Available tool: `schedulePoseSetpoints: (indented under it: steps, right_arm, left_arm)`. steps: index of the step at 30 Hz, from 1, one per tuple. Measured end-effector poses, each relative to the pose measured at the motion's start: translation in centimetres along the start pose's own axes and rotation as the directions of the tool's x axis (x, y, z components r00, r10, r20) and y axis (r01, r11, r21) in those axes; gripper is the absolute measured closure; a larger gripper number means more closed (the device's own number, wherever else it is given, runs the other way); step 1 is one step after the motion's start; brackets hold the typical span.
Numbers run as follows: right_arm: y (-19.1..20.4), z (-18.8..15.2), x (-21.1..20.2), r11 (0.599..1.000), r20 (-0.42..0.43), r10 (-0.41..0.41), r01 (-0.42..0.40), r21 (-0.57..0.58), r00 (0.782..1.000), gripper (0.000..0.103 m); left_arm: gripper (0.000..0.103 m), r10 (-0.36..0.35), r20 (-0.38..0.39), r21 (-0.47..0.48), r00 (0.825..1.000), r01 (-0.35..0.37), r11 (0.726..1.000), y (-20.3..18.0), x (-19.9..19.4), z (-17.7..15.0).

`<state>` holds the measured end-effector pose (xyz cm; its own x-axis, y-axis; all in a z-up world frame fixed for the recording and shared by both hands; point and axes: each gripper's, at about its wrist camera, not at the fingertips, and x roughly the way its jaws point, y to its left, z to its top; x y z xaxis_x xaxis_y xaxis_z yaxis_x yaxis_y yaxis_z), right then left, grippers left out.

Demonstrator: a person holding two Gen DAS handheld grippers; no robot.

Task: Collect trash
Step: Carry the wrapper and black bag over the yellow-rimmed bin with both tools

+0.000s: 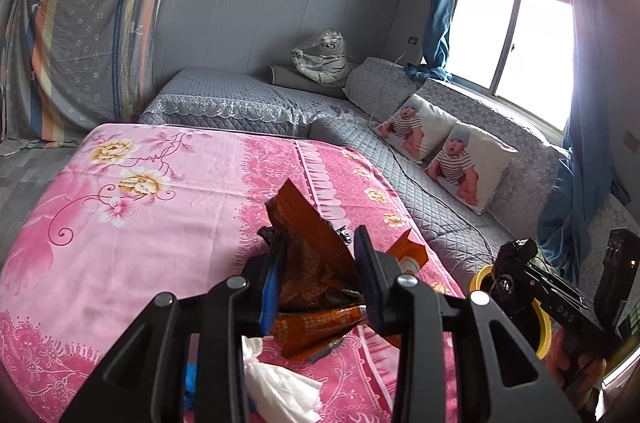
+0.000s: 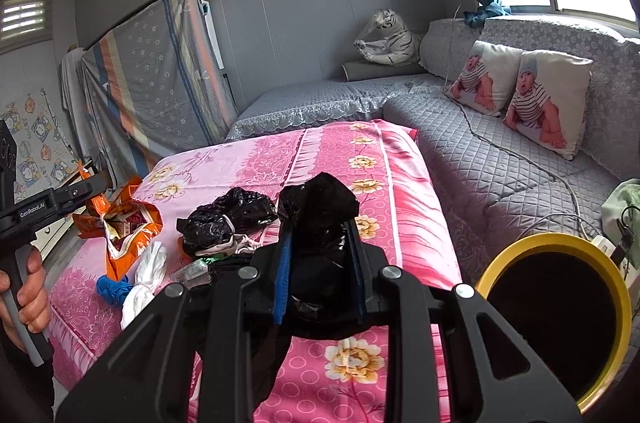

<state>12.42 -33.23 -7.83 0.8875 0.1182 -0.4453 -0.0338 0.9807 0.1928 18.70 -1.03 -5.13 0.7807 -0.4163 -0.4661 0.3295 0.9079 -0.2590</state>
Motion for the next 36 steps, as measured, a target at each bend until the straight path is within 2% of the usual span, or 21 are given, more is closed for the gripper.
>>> schedulePoseSetpoints:
  steps: [9, 18, 27, 36]
  right_arm:
    - [-3.8, 1.1, -1.6, 0.995, 0.043, -0.091, 0.090, 0.031, 0.995, 0.080]
    - [-8.3, 1.8, -3.3, 0.978, 0.061, -0.204, 0.201, 0.053, 0.977, 0.080]
    - [-12.6, 1.6, -5.3, 0.948, 0.077, -0.311, 0.303, 0.100, 0.947, 0.080]
    - [-16.6, 0.0, -6.4, 0.903, 0.068, -0.416, 0.402, 0.152, 0.907, 0.079]
  left_arm:
    - [0.071, -0.105, -0.035, 0.071, 0.994, 0.107, 0.992, -5.6, 2.8, 0.5]
    - [0.071, -0.202, -0.085, 0.128, 0.976, 0.212, 0.969, -11.1, 5.5, 0.4]
    - [0.071, -0.284, -0.129, 0.173, 0.950, 0.304, 0.937, -16.5, 7.6, -0.1]
    - [0.071, -0.347, -0.186, 0.198, 0.919, 0.381, 0.903, -21.5, 10.4, -0.9]
